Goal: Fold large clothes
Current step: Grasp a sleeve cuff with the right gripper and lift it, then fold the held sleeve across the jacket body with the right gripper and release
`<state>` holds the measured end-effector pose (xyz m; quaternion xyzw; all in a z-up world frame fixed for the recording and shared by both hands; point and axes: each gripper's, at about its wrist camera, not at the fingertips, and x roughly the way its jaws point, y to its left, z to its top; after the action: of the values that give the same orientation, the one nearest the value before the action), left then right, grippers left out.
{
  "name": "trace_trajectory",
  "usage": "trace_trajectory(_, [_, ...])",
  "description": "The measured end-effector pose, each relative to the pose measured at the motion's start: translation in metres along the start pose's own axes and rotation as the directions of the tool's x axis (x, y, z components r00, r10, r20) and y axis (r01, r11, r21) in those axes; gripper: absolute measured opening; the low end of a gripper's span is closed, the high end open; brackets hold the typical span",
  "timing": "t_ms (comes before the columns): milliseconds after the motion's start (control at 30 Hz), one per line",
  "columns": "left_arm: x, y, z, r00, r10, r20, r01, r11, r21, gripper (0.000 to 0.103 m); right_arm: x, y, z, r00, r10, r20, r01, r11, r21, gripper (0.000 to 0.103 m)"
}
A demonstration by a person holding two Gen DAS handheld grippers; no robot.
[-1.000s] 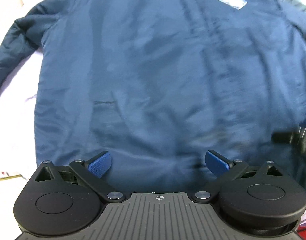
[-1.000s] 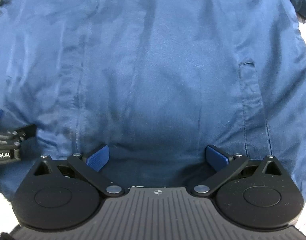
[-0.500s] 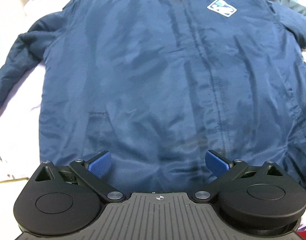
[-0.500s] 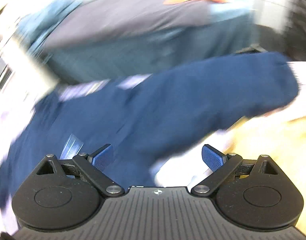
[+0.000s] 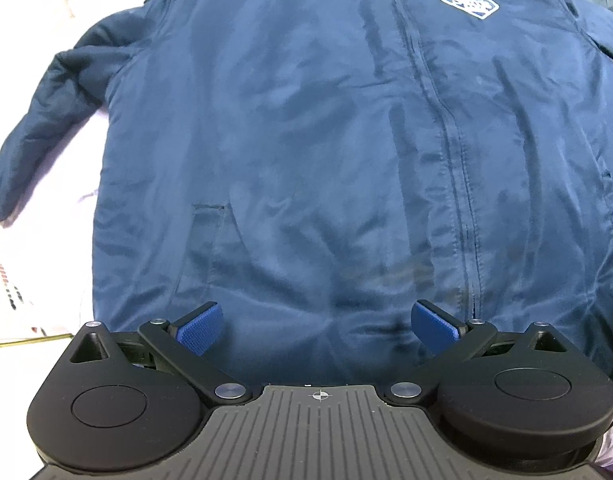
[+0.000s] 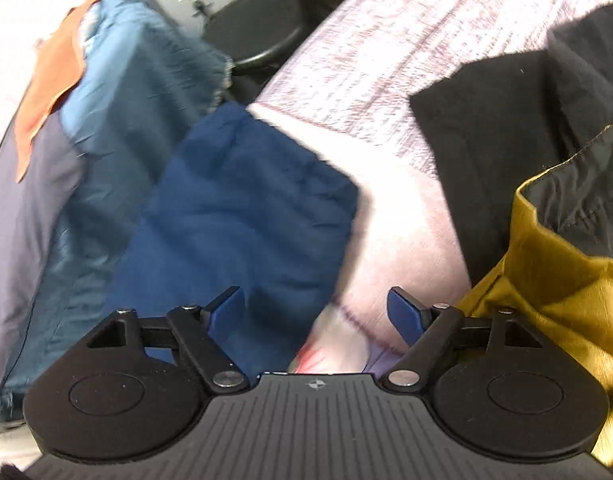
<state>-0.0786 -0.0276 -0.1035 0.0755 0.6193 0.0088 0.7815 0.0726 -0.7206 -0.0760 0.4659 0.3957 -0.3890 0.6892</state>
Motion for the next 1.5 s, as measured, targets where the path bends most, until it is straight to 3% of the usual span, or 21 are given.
trace_trajectory(100, [0.002, -0.003, -0.001, 1.000, 0.002, -0.009, -0.001, 1.000, 0.009, 0.103, 0.015, -0.004, -0.004, 1.000, 0.001, 0.009, -0.001, 1.000, -0.015, 0.080])
trace_trajectory(200, [0.003, -0.005, -0.002, 1.000, 0.003, -0.013, -0.003, 1.000, 0.017, 0.103, 0.017, -0.004, -0.007, 0.997, 0.027, 0.072, -0.022, 0.997, -0.070, 0.077])
trace_trajectory(233, [0.002, -0.005, -0.002, 1.000, 0.003, -0.012, -0.003, 1.000, 0.017, 0.103, 0.020, -0.008, -0.002, 0.995, 0.042, 0.092, -0.033, 0.994, -0.102, 0.064])
trace_trajectory(267, [0.002, -0.005, -0.003, 1.000, 0.002, -0.011, -0.002, 1.000, 0.015, 0.103, 0.021, -0.008, -0.001, 0.993, 0.054, 0.103, -0.041, 0.991, -0.129, 0.044])
trace_trajectory(367, [0.003, -0.004, -0.003, 1.000, -0.001, -0.012, 0.001, 1.000, 0.007, 0.103, 0.019, -0.016, 0.006, 0.991, 0.082, 0.109, -0.069, 0.991, -0.112, 0.020])
trace_trajectory(433, [0.002, -0.004, -0.004, 1.000, -0.002, -0.006, 0.002, 1.000, 0.005, 0.103, 0.012, -0.023, 0.007, 0.984, 0.102, 0.143, -0.091, 0.992, -0.083, 0.015])
trace_trajectory(567, [0.003, 0.000, -0.007, 1.000, -0.016, 0.005, 0.016, 1.000, 0.006, 0.103, -0.013, -0.023, 0.012, 0.966, 0.064, 0.252, -0.040, 0.994, -0.097, 0.012])
trace_trajectory(767, [0.004, 0.002, -0.006, 0.999, -0.038, 0.019, 0.038, 0.999, 0.002, 0.103, -0.037, -0.010, 0.008, 0.957, 0.086, 0.276, -0.045, 0.988, -0.151, 0.011])
trace_trajectory(867, [0.005, 0.002, -0.004, 0.998, -0.049, 0.030, 0.049, 0.999, 0.010, 0.103, -0.059, 0.014, -0.006, 0.943, 0.142, 0.300, -0.064, 0.964, -0.258, 0.011])
trace_trajectory(1033, [0.005, 0.007, 0.001, 0.997, -0.063, 0.046, 0.062, 0.998, 0.015, 0.103, -0.105, 0.075, -0.054, 0.907, 0.327, 0.264, -0.167, 0.857, -0.487, 0.010])
trace_trajectory(1100, [0.005, 0.011, 0.003, 0.996, -0.068, 0.050, 0.067, 0.998, 0.007, 0.103, -0.123, 0.101, -0.086, 0.890, 0.404, 0.209, -0.223, 0.788, -0.574, 0.010])
trace_trajectory(1233, [0.005, 0.025, 0.005, 0.995, -0.075, 0.060, 0.077, 0.997, -0.027, 0.103, -0.147, 0.150, -0.170, 0.845, 0.534, 0.013, -0.371, 0.603, -0.706, 0.010])
trace_trajectory(1400, [0.003, 0.048, 0.002, 0.995, -0.061, 0.080, 0.066, 0.996, -0.062, 0.103, -0.150, 0.198, -0.284, 0.783, 0.567, -0.255, -0.543, 0.423, -0.725, 0.010])
trace_trajectory(1500, [0.003, 0.065, 0.000, 0.995, -0.057, 0.085, 0.064, 0.995, -0.080, 0.103, -0.149, 0.219, -0.350, 0.753, 0.554, -0.354, -0.590, 0.334, -0.735, 0.010])
